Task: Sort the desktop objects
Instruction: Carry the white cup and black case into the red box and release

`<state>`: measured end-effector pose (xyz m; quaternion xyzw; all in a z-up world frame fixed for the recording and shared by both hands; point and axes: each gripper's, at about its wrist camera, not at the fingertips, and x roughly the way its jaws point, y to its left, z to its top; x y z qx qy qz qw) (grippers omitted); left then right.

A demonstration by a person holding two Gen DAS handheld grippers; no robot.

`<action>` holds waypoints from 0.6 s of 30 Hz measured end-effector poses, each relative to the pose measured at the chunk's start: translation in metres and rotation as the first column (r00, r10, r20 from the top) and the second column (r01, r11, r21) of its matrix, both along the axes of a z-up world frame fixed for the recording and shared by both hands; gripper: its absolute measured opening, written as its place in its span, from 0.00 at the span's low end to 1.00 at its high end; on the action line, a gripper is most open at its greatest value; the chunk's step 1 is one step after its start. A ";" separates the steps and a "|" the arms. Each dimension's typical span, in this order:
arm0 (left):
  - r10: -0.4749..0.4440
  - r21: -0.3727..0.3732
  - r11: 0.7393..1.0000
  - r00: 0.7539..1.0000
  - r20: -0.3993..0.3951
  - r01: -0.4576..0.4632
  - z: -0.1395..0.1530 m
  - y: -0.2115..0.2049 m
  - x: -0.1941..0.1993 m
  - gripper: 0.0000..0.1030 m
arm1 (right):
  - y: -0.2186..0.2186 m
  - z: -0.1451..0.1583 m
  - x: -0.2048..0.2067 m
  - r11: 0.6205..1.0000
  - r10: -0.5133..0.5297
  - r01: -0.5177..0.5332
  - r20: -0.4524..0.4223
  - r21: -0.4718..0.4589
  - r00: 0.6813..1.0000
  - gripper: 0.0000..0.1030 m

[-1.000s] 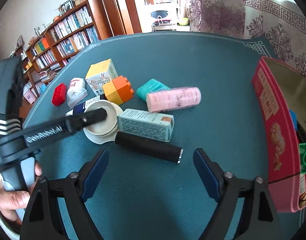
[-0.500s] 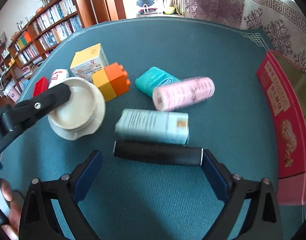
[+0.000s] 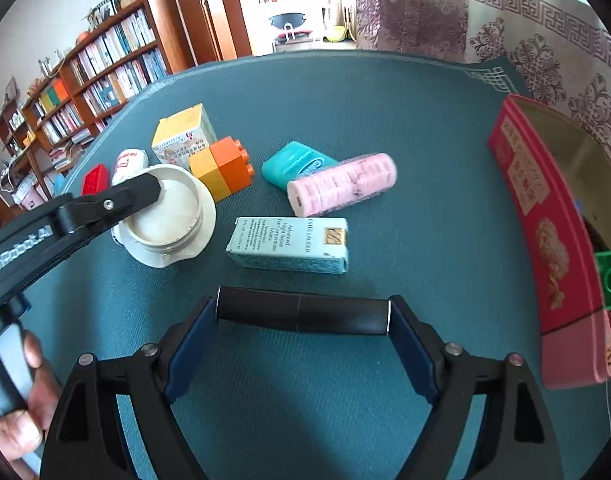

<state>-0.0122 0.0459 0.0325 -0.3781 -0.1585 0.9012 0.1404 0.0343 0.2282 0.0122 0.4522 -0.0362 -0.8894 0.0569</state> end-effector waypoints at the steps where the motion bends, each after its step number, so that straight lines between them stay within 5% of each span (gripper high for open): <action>1: -0.004 -0.002 1.000 1.000 -0.003 0.004 0.000 0.001 0.001 0.26 | 0.001 0.001 0.002 1.000 -0.002 0.002 -0.009 0.001 1.000 0.84; 18: -0.122 0.038 0.991 0.990 -0.075 0.125 0.010 0.026 0.010 0.26 | 0.040 0.039 0.041 0.984 -0.146 0.167 -0.241 0.069 0.960 0.84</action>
